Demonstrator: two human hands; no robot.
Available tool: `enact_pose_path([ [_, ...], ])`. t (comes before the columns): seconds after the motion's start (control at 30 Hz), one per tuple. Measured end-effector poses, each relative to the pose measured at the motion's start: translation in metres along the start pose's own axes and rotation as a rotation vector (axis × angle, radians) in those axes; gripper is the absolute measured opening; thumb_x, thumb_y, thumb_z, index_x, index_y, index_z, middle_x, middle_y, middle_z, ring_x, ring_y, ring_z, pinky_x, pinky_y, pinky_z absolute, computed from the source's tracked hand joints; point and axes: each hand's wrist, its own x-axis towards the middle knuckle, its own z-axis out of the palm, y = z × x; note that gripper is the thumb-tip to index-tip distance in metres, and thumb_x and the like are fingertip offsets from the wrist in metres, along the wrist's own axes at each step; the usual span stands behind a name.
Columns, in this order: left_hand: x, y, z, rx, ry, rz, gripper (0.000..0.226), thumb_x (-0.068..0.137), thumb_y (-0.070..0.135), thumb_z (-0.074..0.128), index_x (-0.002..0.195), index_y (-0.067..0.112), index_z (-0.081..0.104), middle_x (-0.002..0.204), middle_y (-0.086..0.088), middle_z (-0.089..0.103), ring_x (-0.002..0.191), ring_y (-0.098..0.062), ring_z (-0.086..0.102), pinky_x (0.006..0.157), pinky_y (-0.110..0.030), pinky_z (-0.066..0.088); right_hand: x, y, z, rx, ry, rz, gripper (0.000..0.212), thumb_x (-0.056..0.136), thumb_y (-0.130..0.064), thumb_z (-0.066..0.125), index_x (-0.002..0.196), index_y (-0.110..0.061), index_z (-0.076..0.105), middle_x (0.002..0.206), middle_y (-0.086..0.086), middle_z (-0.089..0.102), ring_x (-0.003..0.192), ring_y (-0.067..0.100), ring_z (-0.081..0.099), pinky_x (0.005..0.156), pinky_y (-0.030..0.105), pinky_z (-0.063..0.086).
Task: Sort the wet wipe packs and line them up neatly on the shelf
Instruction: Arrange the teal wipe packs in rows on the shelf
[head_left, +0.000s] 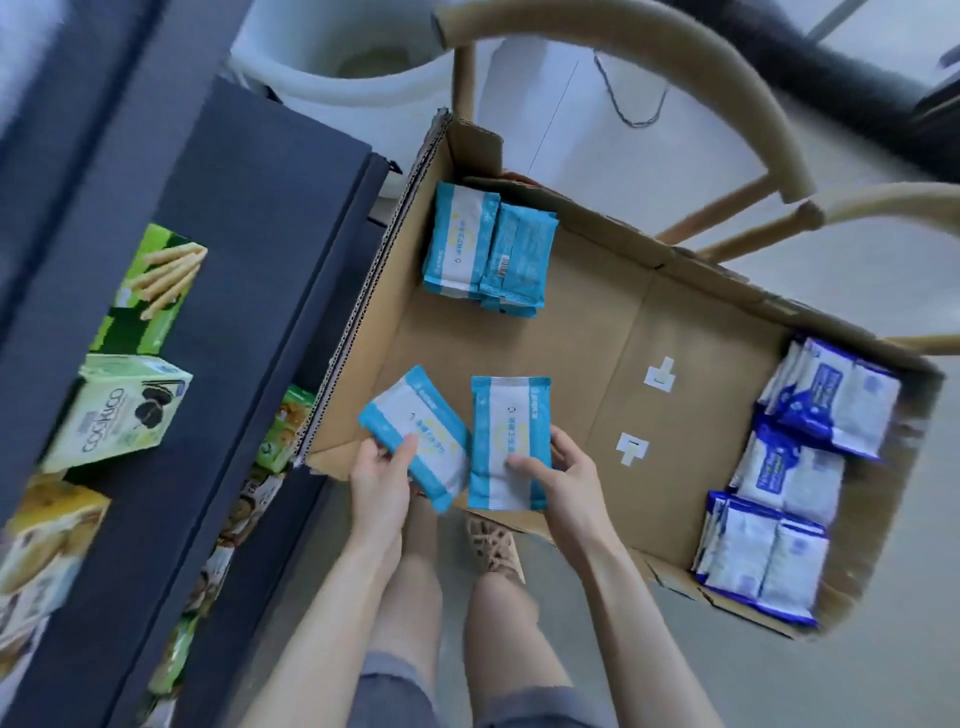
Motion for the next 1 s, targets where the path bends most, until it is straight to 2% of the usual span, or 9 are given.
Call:
enact_pose_path([
  [0.07, 0.002, -0.012, 0.002, -0.003, -0.009, -0.041, 0.01, 0.094, 0.007, 0.053, 0.099, 0.015, 0.056, 0.105, -0.008, 0.066, 0.09, -0.019, 0.064, 0.071, -0.028, 0.054, 0.006, 0.014, -0.011, 0.031, -0.002, 0.005, 0.041, 0.073, 0.001, 0.073, 0.111, -0.006, 0.06, 0.102, 0.011, 0.072, 0.095, 0.028, 0.068, 0.083, 0.042, 0.055],
  [0.13, -0.111, -0.039, -0.039, -0.207, 0.072, 0.106, 0.011, 0.092, 0.003, 0.056, 0.097, 0.013, 0.059, 0.106, -0.011, 0.067, 0.094, -0.023, 0.063, 0.075, -0.032, 0.051, -0.093, 0.019, -0.02, -0.08, -0.192, -0.121, 0.04, 0.077, 0.006, 0.07, 0.112, -0.001, 0.053, 0.097, 0.01, 0.073, 0.085, 0.022, 0.07, 0.075, 0.034, 0.056],
  [0.2, -0.115, -0.042, -0.034, -0.197, 0.079, 0.109, 0.014, 0.089, 0.0, 0.059, 0.093, 0.013, 0.063, 0.099, -0.007, 0.069, 0.093, -0.023, 0.064, 0.078, -0.033, 0.05, -0.087, 0.019, -0.027, -0.089, -0.157, -0.11, 0.035, 0.079, 0.006, 0.068, 0.109, 0.0, 0.051, 0.094, 0.009, 0.074, 0.079, 0.019, 0.069, 0.069, 0.03, 0.055],
  [0.3, -0.132, -0.044, -0.042, -0.213, 0.087, 0.139, 0.018, 0.085, -0.005, 0.062, 0.101, 0.002, 0.066, 0.088, -0.002, 0.072, 0.079, -0.015, 0.067, 0.072, -0.03, 0.055, -0.096, 0.017, -0.031, -0.117, -0.185, -0.17, 0.03, 0.077, -0.002, 0.073, 0.102, -0.009, 0.058, 0.097, 0.008, 0.073, 0.084, 0.022, 0.067, 0.076, 0.038, 0.052],
  [0.43, -0.204, -0.052, -0.081, -0.332, 0.151, 0.28, 0.037, 0.081, -0.01, 0.064, 0.117, -0.001, 0.058, 0.104, -0.012, 0.069, 0.082, -0.016, 0.069, 0.07, -0.03, 0.059, -0.156, 0.01, -0.018, -0.179, -0.344, -0.298, 0.022, 0.081, -0.006, 0.07, 0.098, -0.019, 0.064, 0.101, 0.007, 0.072, 0.088, 0.025, 0.066, 0.084, 0.045, 0.05],
  [0.6, -0.271, -0.026, -0.14, -0.573, 0.25, 0.468, 0.016, 0.088, 0.001, 0.06, 0.102, 0.008, 0.062, 0.09, -0.006, 0.074, 0.08, -0.019, 0.071, 0.066, -0.034, 0.06, -0.227, -0.022, 0.033, -0.224, -0.591, -0.44, 0.032, 0.076, -0.009, 0.072, 0.108, -0.011, 0.066, 0.105, 0.009, 0.071, 0.092, 0.025, 0.066, 0.083, 0.039, 0.054],
  [0.73, -0.317, 0.002, -0.196, -0.602, 0.379, 0.654, 0.009, 0.089, 0.008, 0.06, 0.093, 0.015, 0.063, 0.078, 0.006, 0.074, 0.073, -0.009, 0.069, 0.06, -0.022, 0.056, -0.282, -0.039, 0.095, -0.24, -0.74, -0.543, 0.023, 0.075, -0.005, 0.072, 0.097, -0.008, 0.065, 0.095, 0.009, 0.072, 0.081, 0.021, 0.066, 0.067, 0.027, 0.056],
  [0.9, -0.368, 0.026, -0.279, -0.566, 0.535, 0.831, 0.01, 0.087, 0.011, 0.064, 0.095, 0.016, 0.064, 0.089, 0.004, 0.074, 0.088, -0.012, 0.069, 0.07, -0.024, 0.055, -0.353, -0.048, 0.176, -0.29, -0.939, -0.634, 0.024, 0.071, -0.014, 0.08, 0.091, -0.012, 0.067, 0.102, 0.014, 0.071, 0.091, 0.031, 0.066, 0.085, 0.048, 0.051],
  [1.0, -0.394, 0.039, -0.327, -0.521, 0.585, 0.92, 0.018, 0.084, 0.009, 0.068, 0.1, 0.016, 0.062, 0.095, 0.001, 0.073, 0.091, -0.016, 0.07, 0.074, -0.029, 0.056, -0.395, -0.046, 0.224, -0.309, -1.038, -0.684, 0.016, 0.072, -0.016, 0.08, 0.083, -0.024, 0.072, 0.102, 0.013, 0.072, 0.093, 0.033, 0.066, 0.084, 0.051, 0.05],
])
